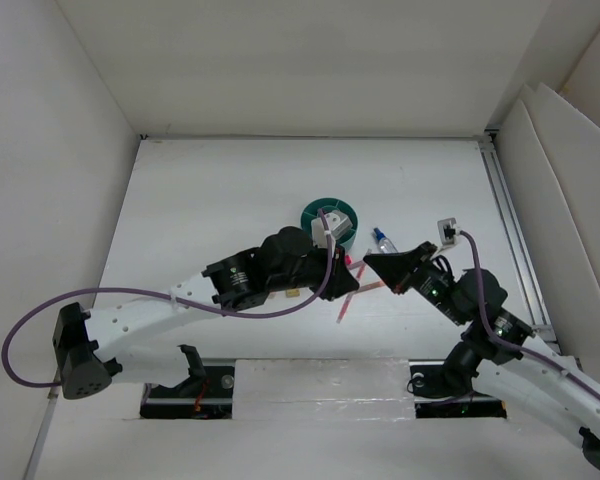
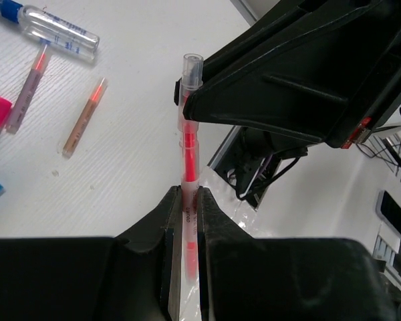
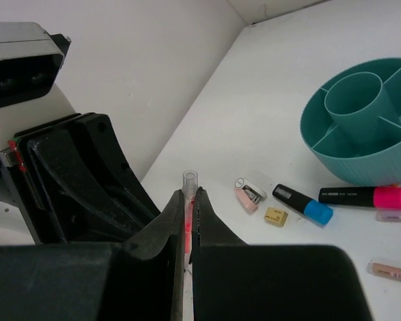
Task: Sort the stationery into containers
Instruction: Close the pen cap on the pen.
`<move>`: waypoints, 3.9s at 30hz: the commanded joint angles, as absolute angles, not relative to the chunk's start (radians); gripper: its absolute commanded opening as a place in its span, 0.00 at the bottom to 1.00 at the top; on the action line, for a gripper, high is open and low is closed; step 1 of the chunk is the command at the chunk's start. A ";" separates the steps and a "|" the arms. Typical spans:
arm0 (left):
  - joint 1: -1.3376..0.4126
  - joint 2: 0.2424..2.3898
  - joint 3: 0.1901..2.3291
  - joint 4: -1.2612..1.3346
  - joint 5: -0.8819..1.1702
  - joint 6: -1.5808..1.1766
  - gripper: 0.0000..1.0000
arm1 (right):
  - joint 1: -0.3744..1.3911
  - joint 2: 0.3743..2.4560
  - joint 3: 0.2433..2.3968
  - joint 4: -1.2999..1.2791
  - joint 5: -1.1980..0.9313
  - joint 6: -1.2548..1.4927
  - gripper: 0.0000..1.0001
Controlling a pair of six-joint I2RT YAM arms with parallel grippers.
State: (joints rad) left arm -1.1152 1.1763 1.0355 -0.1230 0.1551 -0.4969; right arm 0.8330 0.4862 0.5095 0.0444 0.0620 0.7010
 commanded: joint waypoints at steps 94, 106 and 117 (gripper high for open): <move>-1.088 1.104 1.071 -0.032 -0.071 -0.514 0.00 | 0.870 0.569 0.494 0.069 0.120 0.614 0.00; -1.088 1.123 1.071 0.006 -0.061 -0.523 0.00 | 0.870 0.588 0.494 0.112 0.112 0.650 0.03; -1.088 1.123 1.071 0.006 -0.072 -0.523 0.00 | 0.870 0.588 0.494 0.141 0.072 0.660 0.11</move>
State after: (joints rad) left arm -1.1107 1.1488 1.0550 -0.1478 0.0147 -0.5137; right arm 0.8635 0.5831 0.5129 0.1734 0.1513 0.6708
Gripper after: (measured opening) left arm 0.043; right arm 0.120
